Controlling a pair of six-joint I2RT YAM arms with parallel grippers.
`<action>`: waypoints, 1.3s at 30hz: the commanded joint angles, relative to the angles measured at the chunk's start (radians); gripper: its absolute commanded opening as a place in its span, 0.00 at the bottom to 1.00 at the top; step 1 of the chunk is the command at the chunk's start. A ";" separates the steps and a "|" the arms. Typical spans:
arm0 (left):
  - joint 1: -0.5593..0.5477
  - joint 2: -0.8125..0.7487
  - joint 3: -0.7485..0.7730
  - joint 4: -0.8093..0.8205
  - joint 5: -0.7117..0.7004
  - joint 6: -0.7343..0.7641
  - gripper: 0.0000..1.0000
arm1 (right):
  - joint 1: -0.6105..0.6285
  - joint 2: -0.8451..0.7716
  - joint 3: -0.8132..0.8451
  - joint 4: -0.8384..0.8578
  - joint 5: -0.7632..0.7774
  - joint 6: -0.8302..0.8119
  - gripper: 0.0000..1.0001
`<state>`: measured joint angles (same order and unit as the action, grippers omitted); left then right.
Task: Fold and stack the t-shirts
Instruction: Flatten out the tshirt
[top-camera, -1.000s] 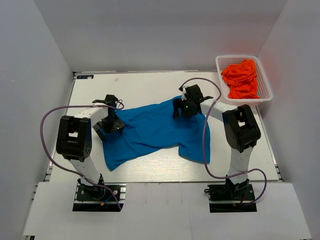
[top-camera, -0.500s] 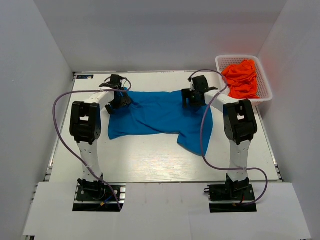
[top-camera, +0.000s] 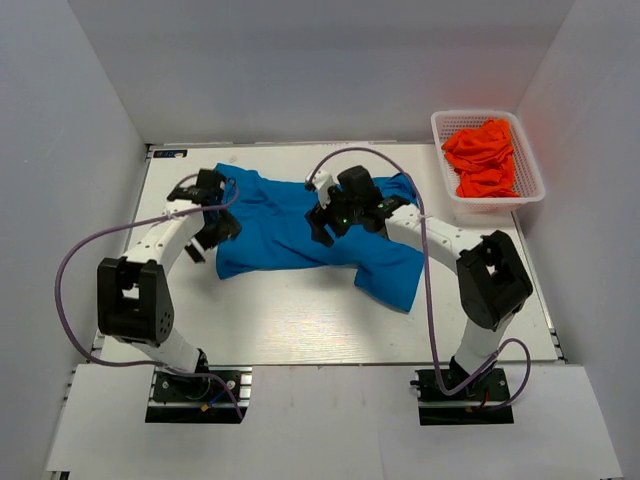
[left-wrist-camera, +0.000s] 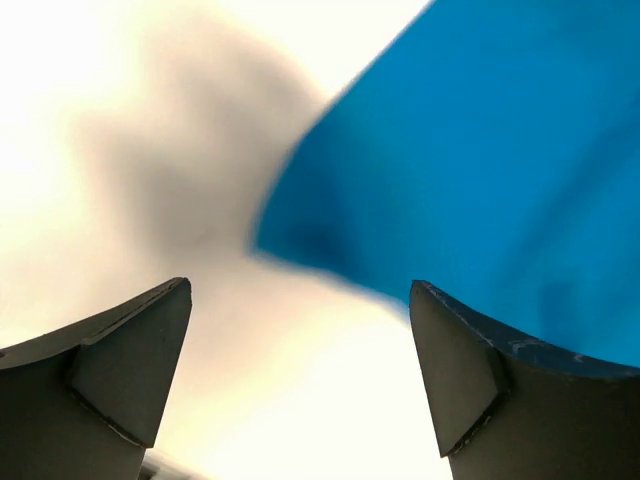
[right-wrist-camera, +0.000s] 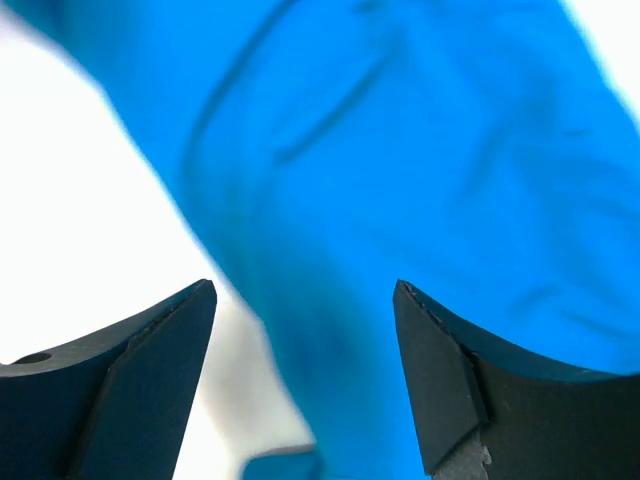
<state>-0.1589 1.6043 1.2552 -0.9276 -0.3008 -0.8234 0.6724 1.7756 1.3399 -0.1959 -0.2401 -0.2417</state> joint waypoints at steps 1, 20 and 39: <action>0.007 -0.055 -0.127 -0.149 -0.012 -0.065 1.00 | 0.021 0.018 -0.036 0.059 -0.091 0.013 0.77; 0.035 -0.132 -0.439 0.239 0.151 -0.082 1.00 | 0.141 0.223 0.056 0.029 0.182 0.028 0.62; 0.035 -0.043 -0.441 0.395 0.149 -0.030 0.00 | 0.138 0.141 0.008 0.073 0.288 0.103 0.00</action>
<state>-0.1261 1.5238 0.8104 -0.5846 -0.1753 -0.8715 0.8127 1.9900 1.3308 -0.1379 0.0051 -0.1604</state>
